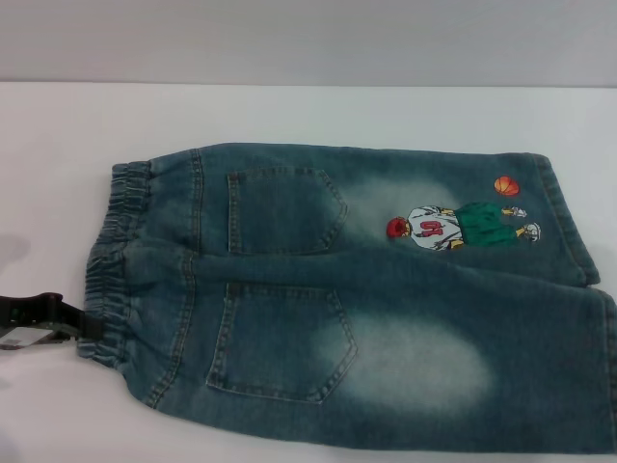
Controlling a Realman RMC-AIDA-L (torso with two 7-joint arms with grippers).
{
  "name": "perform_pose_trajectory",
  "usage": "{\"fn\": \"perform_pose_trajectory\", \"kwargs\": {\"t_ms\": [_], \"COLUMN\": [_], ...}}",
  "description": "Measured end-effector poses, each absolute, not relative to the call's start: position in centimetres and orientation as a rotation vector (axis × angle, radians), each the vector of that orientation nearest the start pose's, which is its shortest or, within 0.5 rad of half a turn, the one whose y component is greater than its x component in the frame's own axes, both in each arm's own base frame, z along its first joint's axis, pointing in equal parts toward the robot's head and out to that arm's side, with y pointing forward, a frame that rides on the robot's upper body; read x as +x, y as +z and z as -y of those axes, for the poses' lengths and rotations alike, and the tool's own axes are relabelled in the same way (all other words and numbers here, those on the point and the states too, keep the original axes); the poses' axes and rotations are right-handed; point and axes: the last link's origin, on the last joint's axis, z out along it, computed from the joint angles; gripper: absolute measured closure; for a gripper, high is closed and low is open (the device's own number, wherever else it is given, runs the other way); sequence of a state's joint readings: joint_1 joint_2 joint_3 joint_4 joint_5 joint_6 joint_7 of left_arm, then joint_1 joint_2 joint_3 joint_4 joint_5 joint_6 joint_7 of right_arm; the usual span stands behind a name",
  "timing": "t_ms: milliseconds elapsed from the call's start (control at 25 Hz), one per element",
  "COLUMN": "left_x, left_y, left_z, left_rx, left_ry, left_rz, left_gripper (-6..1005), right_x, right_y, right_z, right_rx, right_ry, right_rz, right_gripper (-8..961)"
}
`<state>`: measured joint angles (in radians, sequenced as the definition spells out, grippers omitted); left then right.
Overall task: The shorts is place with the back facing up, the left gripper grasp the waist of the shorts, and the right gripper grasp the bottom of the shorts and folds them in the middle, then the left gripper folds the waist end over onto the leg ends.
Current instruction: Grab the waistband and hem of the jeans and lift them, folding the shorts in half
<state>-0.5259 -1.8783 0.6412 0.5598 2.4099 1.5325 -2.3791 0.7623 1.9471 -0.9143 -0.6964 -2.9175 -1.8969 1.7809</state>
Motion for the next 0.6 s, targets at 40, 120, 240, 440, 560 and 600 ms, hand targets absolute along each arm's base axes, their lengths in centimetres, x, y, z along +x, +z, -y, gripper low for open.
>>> {"fn": "perform_pose_trajectory", "kwargs": {"t_ms": [40,120,240,440,560,600], "left_x": [-35.24,-35.24,-35.22,-35.17,-35.16,-35.18], "left_y": [5.37,5.36,5.32,5.16,5.11,5.11], "left_z": [-31.01,-31.01,-31.01,-30.97,-30.94,-30.91], "left_rx": [-2.142,-2.142,-2.142,-2.145,-2.146,-2.146], "left_ry": [-0.186,-0.186,-0.187,-0.188,-0.189,-0.189], "left_rz": [2.034,2.035,2.035,2.036,2.038,2.038], "left_gripper": [949,948,948,948,948,948], "right_x": [29.38,29.37,29.38,29.41,29.43,29.44], "right_y": [4.81,4.79,4.78,4.77,4.76,4.76], "right_z": [-30.95,-30.95,-30.97,-31.02,-31.07,-31.08], "right_rx": [-3.095,-3.095,-3.094,-3.091,-3.088,-3.087], "right_ry": [-0.989,-0.988,-0.988,-0.987,-0.987,-0.986], "right_rz": [-0.977,-0.976,-0.975,-0.972,-0.969,-0.968], "right_gripper": [372,372,371,371,371,371]}}
